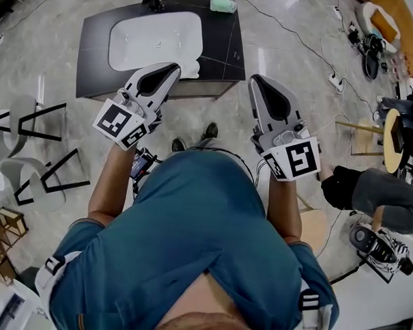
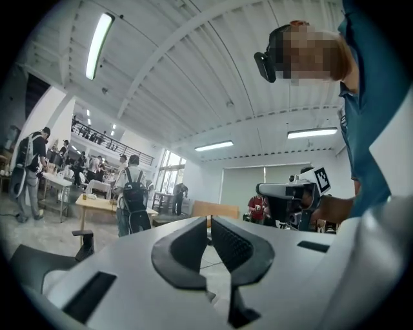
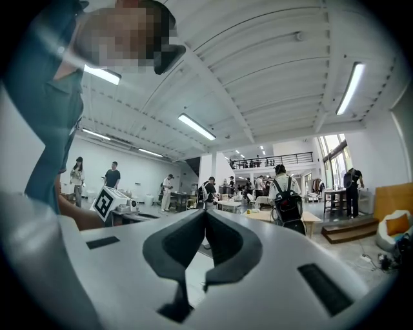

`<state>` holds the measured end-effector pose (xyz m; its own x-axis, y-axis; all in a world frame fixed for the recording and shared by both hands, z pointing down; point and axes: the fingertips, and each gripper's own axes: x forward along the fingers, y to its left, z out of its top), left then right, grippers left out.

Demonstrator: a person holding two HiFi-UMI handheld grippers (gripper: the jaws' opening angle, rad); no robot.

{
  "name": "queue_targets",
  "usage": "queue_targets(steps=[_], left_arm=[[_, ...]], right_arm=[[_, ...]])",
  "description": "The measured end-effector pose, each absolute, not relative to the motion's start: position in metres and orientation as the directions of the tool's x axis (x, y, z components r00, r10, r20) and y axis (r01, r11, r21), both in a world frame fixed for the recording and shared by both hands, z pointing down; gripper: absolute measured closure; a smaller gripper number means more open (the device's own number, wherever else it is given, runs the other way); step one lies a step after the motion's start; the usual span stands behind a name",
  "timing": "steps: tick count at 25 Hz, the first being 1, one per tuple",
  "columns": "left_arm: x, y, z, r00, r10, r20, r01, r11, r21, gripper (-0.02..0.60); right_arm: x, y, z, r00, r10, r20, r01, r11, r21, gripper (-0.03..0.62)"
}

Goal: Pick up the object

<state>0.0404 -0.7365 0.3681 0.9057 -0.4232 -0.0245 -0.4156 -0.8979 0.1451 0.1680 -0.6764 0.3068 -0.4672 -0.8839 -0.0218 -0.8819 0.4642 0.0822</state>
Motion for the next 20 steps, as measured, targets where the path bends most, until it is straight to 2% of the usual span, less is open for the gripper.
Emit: queue_targets(steps=[6,10,15,20], left_arm=[[0.06,-0.785,0.418,0.863,-0.504,0.033,-0.485,-0.81,0.328,0.561],[0.072,-0.816,0.456,0.825,-0.562,0.065,-0.518,-0.704,0.487,0.492],[0.067,-0.844,0.516,0.737,-0.661,0.141,-0.573,-0.5,0.649,0.414],[0.052,-0.858,0.579,0.639,-0.739,0.211,-0.53,-0.226,0.817,0.334]], right_arm=[[0.194,-0.724,0.313,-0.532,-0.846,-0.029,-0.846,0.53,0.063,0.58],[0.212,-0.757,0.314,-0.582,-0.812,-0.044,-0.813,0.58,0.058,0.58],[0.232,-0.784,0.33,-0.635,-0.771,-0.039,-0.772,0.634,0.03,0.58],[0.242,-0.803,0.345,-0.656,-0.755,-0.012,-0.755,0.656,0.007,0.58]])
